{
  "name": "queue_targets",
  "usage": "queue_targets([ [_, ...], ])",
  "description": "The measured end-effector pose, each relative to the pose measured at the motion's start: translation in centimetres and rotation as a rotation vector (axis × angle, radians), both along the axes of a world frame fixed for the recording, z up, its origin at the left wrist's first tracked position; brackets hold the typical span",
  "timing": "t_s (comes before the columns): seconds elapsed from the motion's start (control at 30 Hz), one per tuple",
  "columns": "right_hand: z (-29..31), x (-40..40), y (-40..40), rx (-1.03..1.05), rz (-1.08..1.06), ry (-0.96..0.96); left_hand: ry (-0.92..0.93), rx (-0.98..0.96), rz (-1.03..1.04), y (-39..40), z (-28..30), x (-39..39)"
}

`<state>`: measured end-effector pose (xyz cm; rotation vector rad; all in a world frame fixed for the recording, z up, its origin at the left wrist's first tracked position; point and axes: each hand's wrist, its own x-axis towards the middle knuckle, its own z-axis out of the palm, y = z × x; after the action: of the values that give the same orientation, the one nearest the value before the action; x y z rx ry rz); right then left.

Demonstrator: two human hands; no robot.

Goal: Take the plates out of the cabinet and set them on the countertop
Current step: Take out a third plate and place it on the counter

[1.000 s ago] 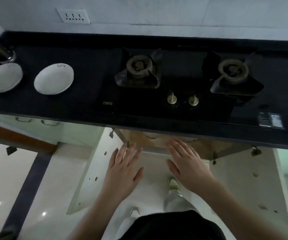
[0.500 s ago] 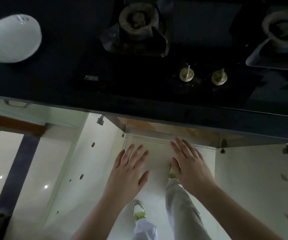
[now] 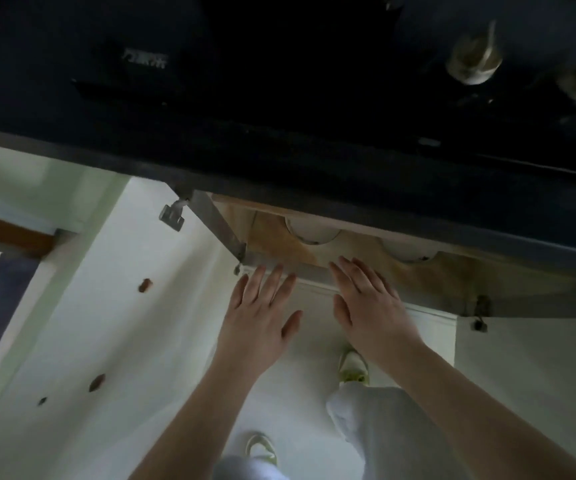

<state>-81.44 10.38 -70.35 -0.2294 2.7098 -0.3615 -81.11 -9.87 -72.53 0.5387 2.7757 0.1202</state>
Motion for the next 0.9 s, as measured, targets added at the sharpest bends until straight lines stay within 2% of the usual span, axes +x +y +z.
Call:
queue_targets([
  [0.23, -12.0, -4.5, 2.3, 0.208, 0.092, 0.078, 0.053, 0.124, 0.067, 1.6, -11.8, -3.9],
  [0.37, -18.6, -7.3, 3.1, 0.266, 0.132, 0.091, 0.039, 0.095, 0.027, 1.9, -18.8, -6.8],
  [0.5, -23.3, -9.4, 4.3, 0.274, 0.223, 0.198, 0.048, 0.018, -0.082, 3.2, -24.6, -10.0],
  [0.63, -28.4, -11.7, 4.5, 0.329, 0.177, 0.158, 0.093, -0.022, -0.138, 4.4, -30.0, -12.2],
  [0.73, -32.1, -12.9, 5.2, 0.289, 0.156, 0.168, 0.06, -0.063, -0.159, 4.1, -33.2, -15.1],
  [0.9, -37.3, -14.0, 6.5, 0.263, 0.14, 0.172, 0.119, -0.127, -0.212, 2.6, -37.1, -18.5],
])
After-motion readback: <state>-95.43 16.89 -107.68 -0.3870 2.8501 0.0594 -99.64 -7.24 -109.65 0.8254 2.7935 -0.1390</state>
